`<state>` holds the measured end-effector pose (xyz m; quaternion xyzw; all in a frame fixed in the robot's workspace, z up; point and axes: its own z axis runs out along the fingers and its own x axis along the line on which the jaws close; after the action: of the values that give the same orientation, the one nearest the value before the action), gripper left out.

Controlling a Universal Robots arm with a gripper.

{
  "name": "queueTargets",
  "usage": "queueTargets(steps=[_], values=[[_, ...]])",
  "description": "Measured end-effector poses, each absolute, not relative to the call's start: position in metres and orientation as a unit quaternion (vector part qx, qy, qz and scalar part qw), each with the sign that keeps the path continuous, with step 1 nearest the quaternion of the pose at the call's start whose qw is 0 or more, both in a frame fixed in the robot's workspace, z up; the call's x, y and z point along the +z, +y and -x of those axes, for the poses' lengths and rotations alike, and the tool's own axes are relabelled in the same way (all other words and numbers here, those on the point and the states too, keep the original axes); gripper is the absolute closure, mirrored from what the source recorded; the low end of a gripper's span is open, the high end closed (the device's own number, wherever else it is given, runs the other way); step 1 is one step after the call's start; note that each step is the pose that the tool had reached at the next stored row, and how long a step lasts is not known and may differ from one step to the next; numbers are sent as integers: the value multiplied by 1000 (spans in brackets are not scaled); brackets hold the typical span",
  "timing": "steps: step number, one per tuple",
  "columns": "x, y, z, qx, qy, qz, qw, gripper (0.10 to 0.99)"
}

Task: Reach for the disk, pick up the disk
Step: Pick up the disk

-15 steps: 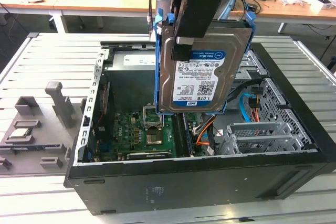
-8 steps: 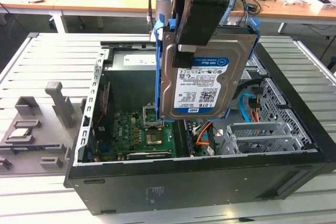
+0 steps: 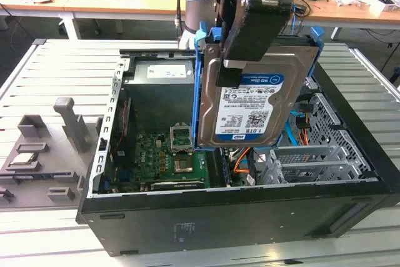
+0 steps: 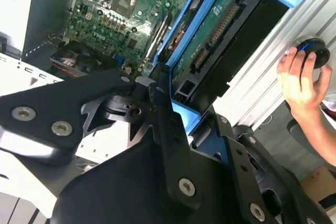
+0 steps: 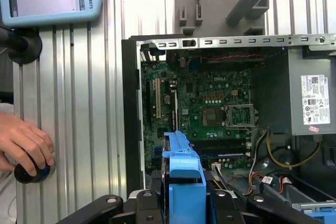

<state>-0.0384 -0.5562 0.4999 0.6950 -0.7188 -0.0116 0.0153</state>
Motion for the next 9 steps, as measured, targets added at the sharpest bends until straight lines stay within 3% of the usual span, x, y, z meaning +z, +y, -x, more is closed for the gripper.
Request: queueTargets(steps=[9], values=[[500,-556,7,-12,-719,-695,15,718]])
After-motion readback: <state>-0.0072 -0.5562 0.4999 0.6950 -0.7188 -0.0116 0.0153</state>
